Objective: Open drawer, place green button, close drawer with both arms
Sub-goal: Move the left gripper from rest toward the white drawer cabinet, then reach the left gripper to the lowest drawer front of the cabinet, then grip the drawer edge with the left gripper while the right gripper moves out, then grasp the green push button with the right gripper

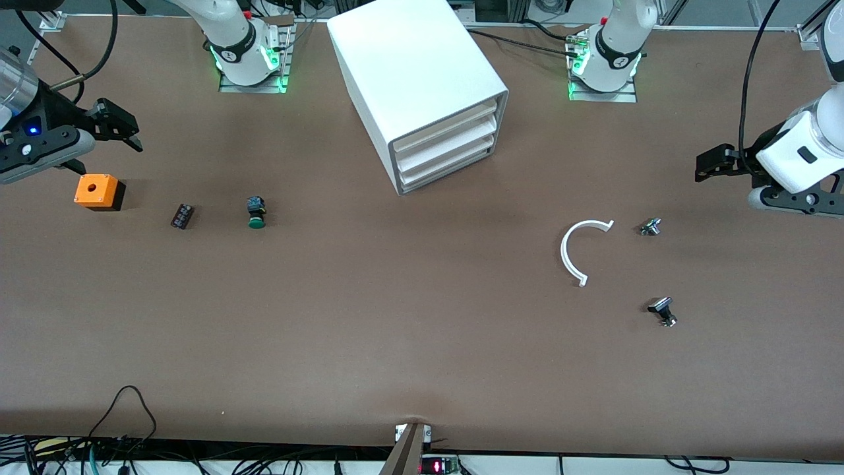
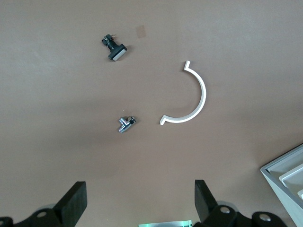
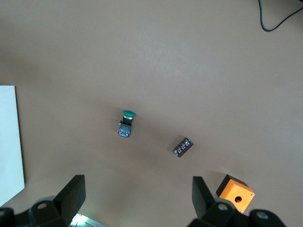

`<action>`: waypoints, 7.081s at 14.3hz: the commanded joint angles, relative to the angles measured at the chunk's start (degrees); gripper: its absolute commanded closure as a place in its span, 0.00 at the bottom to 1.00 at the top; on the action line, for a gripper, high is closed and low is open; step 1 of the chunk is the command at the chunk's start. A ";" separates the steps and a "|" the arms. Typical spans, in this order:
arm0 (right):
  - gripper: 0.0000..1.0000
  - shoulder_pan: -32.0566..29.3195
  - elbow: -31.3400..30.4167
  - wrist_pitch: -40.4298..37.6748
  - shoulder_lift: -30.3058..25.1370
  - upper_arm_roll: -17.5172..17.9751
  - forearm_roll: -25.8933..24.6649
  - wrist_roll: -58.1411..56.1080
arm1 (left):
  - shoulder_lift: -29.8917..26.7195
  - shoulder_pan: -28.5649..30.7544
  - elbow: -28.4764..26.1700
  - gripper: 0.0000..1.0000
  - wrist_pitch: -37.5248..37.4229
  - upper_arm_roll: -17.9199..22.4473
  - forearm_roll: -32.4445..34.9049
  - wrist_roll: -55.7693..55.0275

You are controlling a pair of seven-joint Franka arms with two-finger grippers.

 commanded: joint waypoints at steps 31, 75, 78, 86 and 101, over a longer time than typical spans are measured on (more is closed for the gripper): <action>0.00 -1.23 0.96 -0.12 0.33 0.81 0.01 -0.89 | 29.12 -12.08 7.69 0.00 -0.30 -7.72 -25.72 21.61; 0.00 -1.14 1.22 0.75 1.29 0.99 0.27 -0.89 | 45.30 -21.66 -0.13 0.01 4.45 -10.09 -46.64 45.62; 0.00 -1.06 1.22 1.29 3.31 0.99 -0.16 -0.98 | 45.21 -22.27 -0.83 0.03 5.68 -10.09 -46.64 45.62; 0.00 -0.71 1.05 1.20 7.09 1.08 -0.52 -0.45 | 43.98 -22.45 -0.83 0.56 5.86 -10.09 -46.55 44.56; 0.00 0.79 -29.43 31.31 8.06 2.40 2.64 3.85 | 44.25 -22.80 1.72 0.88 6.03 -9.30 -44.09 41.57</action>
